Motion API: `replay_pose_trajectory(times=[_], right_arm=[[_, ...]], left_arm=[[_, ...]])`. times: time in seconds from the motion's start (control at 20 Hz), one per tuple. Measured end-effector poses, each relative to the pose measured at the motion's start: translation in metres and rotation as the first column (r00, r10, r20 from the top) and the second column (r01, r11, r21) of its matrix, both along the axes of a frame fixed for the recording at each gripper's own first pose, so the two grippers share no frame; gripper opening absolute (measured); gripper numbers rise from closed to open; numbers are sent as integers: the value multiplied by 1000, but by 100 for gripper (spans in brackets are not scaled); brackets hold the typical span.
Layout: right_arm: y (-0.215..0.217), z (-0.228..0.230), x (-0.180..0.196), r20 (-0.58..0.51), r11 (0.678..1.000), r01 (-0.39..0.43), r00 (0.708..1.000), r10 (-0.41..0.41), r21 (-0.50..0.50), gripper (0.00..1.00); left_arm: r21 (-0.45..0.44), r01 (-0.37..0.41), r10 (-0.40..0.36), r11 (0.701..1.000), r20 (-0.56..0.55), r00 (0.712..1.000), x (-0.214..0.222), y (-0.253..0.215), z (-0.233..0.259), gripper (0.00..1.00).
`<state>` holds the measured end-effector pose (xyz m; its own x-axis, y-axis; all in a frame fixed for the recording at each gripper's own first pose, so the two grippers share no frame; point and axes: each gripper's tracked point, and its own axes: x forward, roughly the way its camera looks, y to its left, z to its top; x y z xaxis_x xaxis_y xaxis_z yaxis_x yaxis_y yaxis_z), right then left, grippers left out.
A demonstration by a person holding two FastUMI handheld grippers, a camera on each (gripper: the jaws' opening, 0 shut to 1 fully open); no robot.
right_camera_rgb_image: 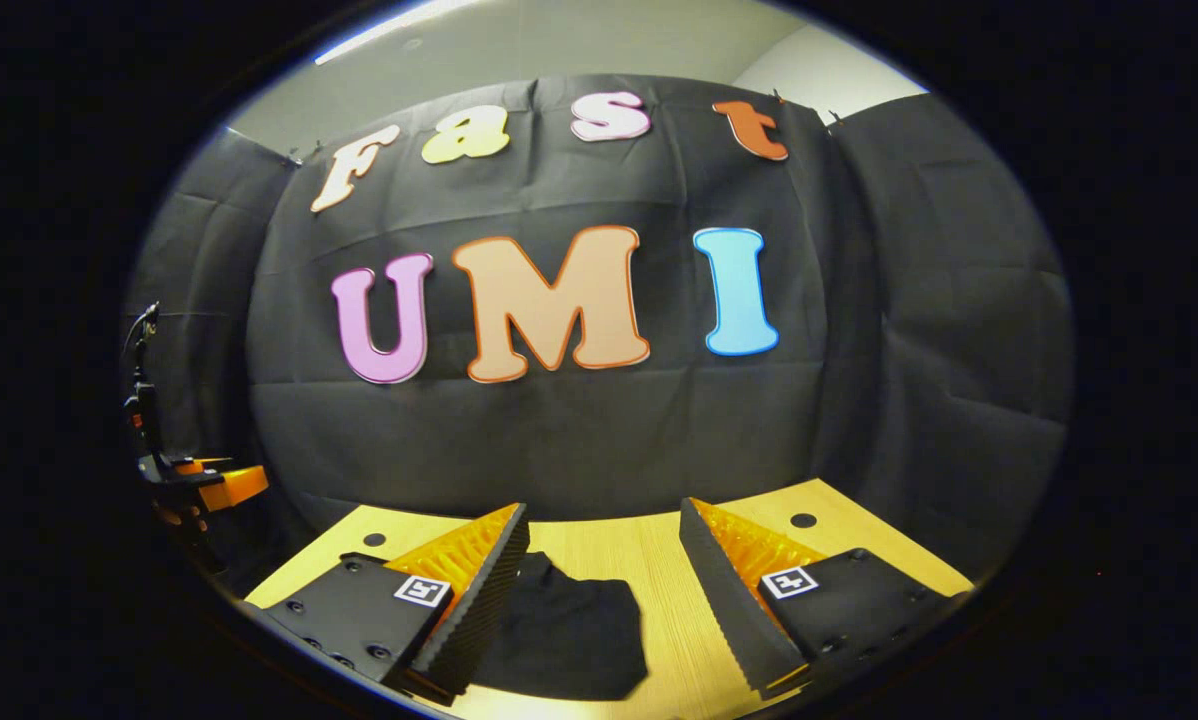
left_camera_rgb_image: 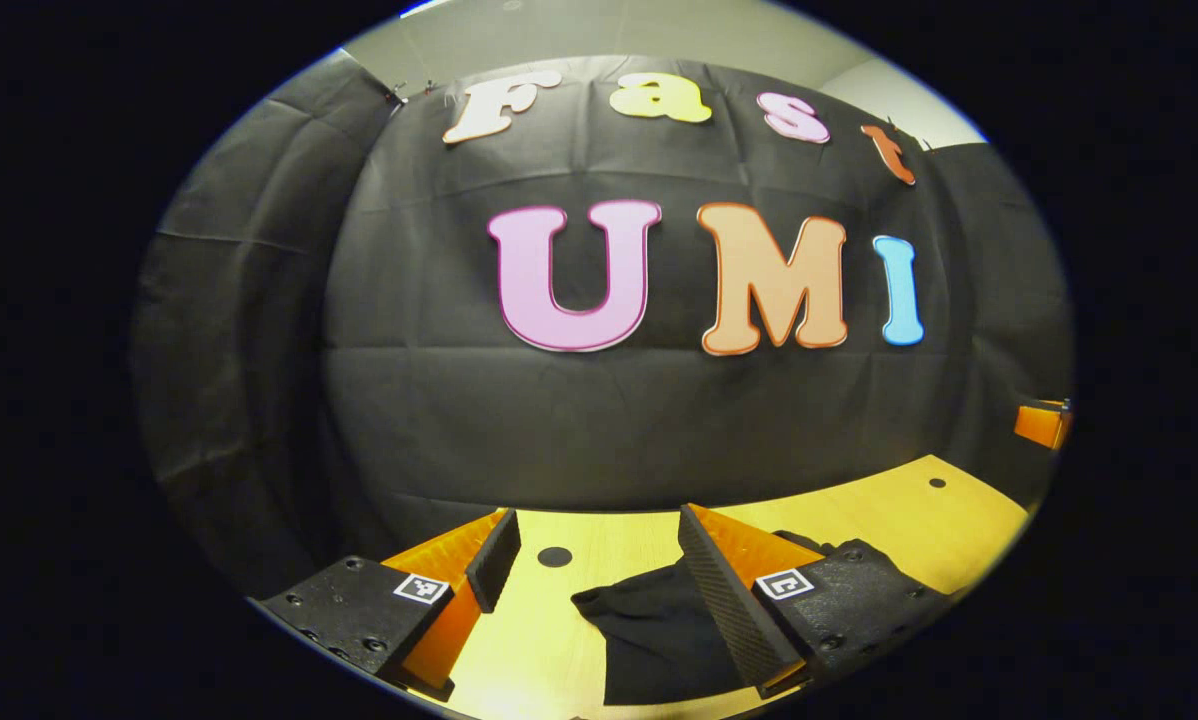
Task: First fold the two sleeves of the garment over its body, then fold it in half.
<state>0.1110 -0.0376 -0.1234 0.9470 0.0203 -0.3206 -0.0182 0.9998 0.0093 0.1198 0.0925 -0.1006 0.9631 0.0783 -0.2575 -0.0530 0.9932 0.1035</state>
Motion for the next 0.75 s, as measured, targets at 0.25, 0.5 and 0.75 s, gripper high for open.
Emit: replay_pose_trajectory(times=[0.25, 0.5, 0.75], right_arm=[[7, 24, -67, 53, 997, -82, 995, 81, 10, 92], [5, 41, -125, 93, 993, -112, 990, 109, 23, 92], [3, 51, -162, 99, 990, -138, 986, 137, 1, 96]], left_arm=[[41, -20, 16, 999, 98, 995, -73, -20, 50, 96], [27, -28, 25, 999, 124, 992, -129, -40, 74, 97], [6, -26, 25, 1000, 142, 990, -154, -51, 91, 97]])
